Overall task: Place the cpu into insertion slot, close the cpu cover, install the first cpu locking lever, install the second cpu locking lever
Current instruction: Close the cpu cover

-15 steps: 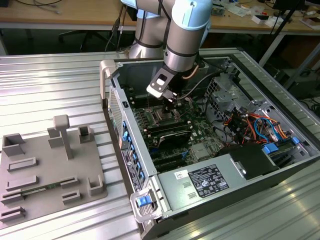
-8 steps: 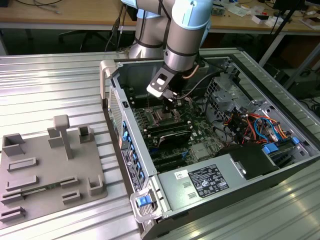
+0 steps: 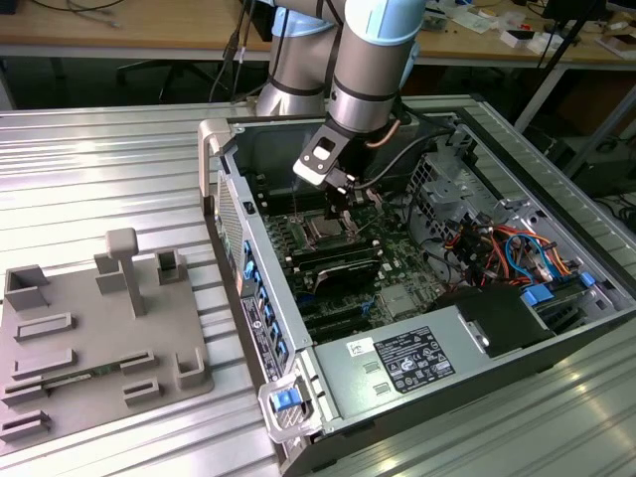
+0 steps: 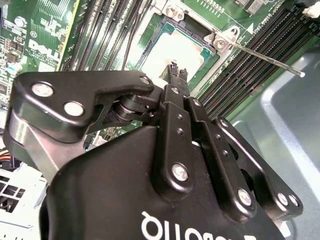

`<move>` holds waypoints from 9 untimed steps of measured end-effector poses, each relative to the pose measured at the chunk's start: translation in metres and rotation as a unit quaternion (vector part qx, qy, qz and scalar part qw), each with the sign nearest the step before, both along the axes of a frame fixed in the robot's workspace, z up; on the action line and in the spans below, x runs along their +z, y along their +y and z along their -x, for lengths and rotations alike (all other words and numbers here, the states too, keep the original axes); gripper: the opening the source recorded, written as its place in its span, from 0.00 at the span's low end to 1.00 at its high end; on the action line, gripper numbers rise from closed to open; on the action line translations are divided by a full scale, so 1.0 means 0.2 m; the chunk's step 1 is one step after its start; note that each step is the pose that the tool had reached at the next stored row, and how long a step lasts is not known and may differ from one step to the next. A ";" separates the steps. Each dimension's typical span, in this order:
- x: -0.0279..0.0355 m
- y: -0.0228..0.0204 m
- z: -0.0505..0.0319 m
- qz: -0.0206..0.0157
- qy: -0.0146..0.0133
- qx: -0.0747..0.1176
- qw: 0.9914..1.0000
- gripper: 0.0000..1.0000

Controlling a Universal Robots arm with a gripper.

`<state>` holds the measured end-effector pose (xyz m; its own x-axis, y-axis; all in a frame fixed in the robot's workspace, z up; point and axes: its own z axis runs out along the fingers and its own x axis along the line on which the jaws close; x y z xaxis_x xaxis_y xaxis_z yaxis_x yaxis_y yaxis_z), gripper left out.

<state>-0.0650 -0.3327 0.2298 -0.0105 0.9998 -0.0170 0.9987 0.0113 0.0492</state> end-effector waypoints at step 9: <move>0.002 0.000 -0.006 0.000 0.000 0.001 1.000 0.11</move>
<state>-0.0638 -0.3327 0.2302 -0.0118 0.9998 -0.0171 0.9987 0.0126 0.0491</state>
